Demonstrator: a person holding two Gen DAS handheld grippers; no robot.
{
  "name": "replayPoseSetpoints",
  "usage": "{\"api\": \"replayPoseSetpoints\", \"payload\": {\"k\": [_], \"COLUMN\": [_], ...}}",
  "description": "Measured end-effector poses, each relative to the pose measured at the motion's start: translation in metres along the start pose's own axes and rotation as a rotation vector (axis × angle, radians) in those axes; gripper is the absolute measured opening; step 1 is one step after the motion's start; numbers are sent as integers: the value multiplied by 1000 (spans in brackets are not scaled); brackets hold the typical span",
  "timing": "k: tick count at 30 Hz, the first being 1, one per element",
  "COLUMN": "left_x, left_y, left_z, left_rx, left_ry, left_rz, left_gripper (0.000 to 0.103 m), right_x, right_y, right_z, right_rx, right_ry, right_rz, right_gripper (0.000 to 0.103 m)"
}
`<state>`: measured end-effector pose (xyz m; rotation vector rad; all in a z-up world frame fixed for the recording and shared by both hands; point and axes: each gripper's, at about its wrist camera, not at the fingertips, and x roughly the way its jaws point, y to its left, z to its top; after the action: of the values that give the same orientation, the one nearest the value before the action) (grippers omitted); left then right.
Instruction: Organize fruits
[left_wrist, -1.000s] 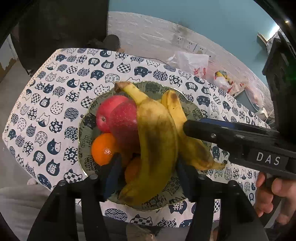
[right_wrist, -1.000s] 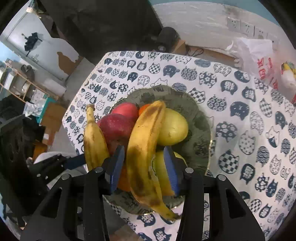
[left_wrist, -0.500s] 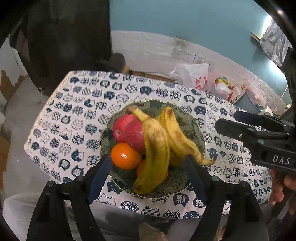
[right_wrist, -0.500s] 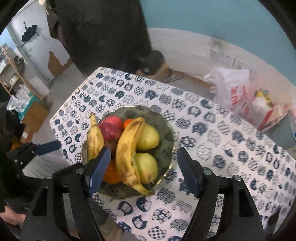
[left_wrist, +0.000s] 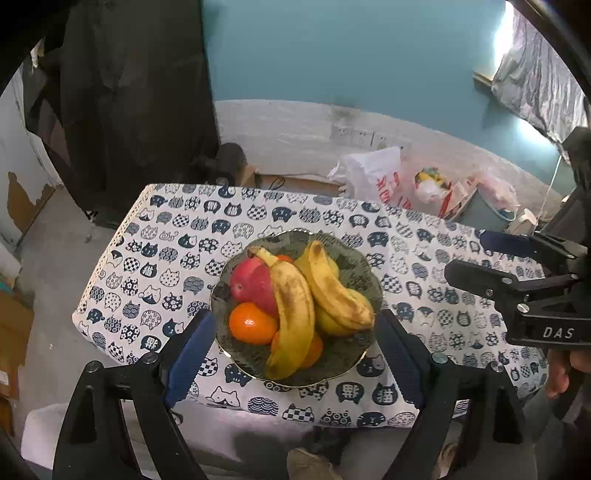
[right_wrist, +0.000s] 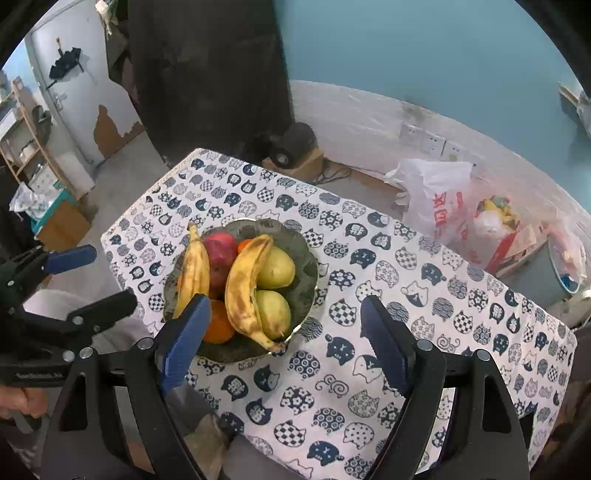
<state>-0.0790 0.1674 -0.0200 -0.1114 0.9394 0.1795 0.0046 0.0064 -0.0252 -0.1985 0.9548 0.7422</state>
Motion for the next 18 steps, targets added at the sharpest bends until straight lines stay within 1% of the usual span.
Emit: {"api": "replayPoseSetpoints", "payload": {"k": [1, 3, 4, 8, 13, 18], "left_x": [-3, -9, -12, -17, -19, -15], "left_y": [-1, -3, -4, -4, -6, -9], "left_z": [0, -2, -4, -4, -2, -2], "left_rx": [3, 11, 9, -2, -8, -7], "left_ry": [-6, -28, -36, -43, -58, -40], "left_rz": [-1, 4, 11, -5, 1, -5], "left_gripper": [89, 96, 97, 98, 98, 98], "right_x": [-3, -9, -11, -18, -22, -25], "right_y": [-1, -5, -6, -12, -13, -11], "right_z": [-1, -2, -3, -5, -6, -4], "right_rx": [3, 11, 15, 26, 27, 22], "right_ry": [-3, -11, -15, -28, -36, -46], "right_rz": [-1, -4, -5, -13, -16, -18], "right_gripper": [82, 82, 82, 83, 83, 83]}}
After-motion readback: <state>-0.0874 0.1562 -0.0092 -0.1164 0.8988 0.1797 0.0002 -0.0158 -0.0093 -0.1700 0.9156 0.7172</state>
